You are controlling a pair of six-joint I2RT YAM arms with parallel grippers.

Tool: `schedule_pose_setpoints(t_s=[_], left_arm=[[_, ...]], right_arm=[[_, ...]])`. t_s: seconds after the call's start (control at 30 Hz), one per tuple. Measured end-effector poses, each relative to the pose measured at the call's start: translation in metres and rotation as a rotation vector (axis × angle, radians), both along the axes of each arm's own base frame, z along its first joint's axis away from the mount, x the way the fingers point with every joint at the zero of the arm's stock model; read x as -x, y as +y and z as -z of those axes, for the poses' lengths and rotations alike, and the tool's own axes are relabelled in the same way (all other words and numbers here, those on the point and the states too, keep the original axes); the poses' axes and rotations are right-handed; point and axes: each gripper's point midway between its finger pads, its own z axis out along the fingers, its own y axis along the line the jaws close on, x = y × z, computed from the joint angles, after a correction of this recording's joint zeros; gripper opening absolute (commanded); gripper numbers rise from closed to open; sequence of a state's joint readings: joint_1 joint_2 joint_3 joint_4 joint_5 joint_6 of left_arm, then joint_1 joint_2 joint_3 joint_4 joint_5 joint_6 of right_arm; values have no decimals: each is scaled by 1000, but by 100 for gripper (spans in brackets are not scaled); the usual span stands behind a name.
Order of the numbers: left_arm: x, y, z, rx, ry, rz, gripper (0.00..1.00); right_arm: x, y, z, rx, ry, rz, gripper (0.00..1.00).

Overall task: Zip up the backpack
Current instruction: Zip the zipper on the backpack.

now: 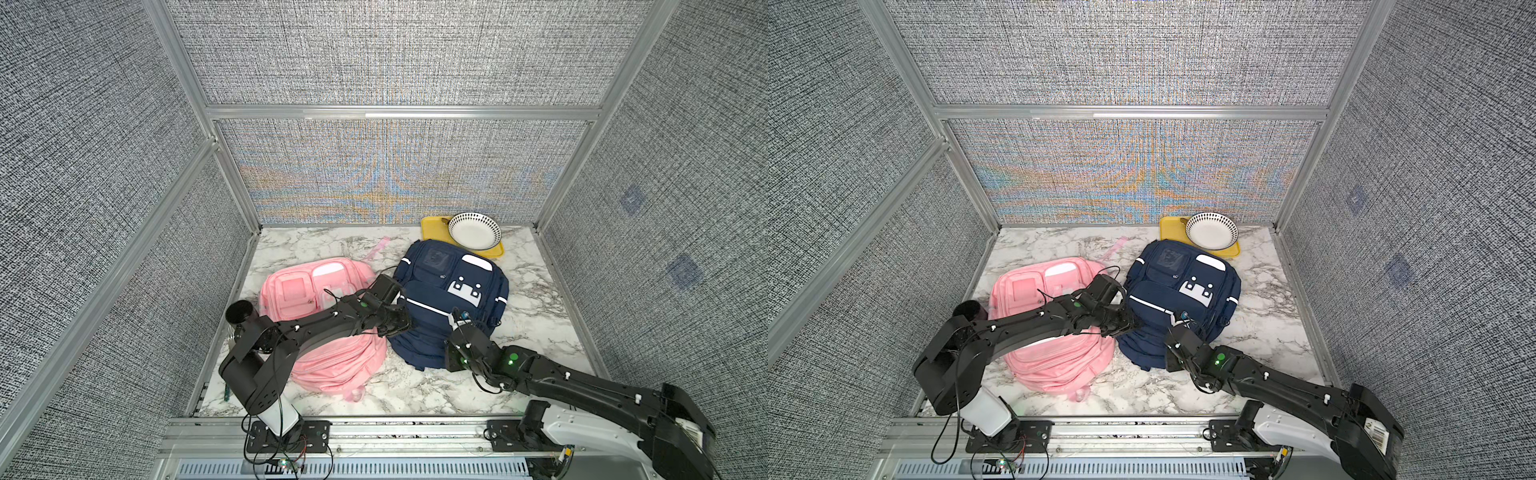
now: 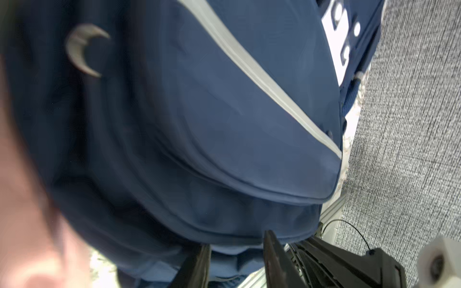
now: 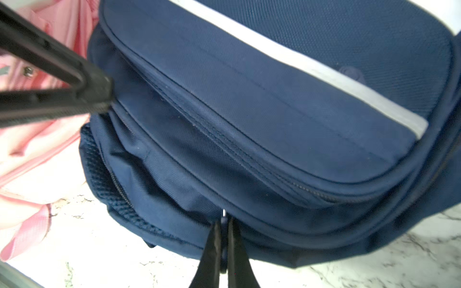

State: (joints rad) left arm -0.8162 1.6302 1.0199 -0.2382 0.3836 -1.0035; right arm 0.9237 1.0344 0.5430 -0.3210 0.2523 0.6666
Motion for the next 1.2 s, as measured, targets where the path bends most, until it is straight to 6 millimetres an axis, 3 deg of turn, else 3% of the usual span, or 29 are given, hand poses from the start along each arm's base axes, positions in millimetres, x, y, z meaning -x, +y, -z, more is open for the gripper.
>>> schedule_pose_setpoints(t_s=[0.23,0.83,0.9,1.03,1.2], left_arm=[[15,-23,-6,13,7,27,42],[17,-29,7,-1,46,-26,50],[15,-30,10,-1,44,-32,45],[15,-30,20,-13,63,-42,22],[15,-32,24,-14,70,-37,18]], right_arm=[[0,2,-2,-2,-10,-15,0],[2,8,-1,-25,-22,-50,0],[2,8,-2,-30,-26,-49,0],[4,6,1,-24,-15,-53,0],[8,2,10,-8,2,-52,0]])
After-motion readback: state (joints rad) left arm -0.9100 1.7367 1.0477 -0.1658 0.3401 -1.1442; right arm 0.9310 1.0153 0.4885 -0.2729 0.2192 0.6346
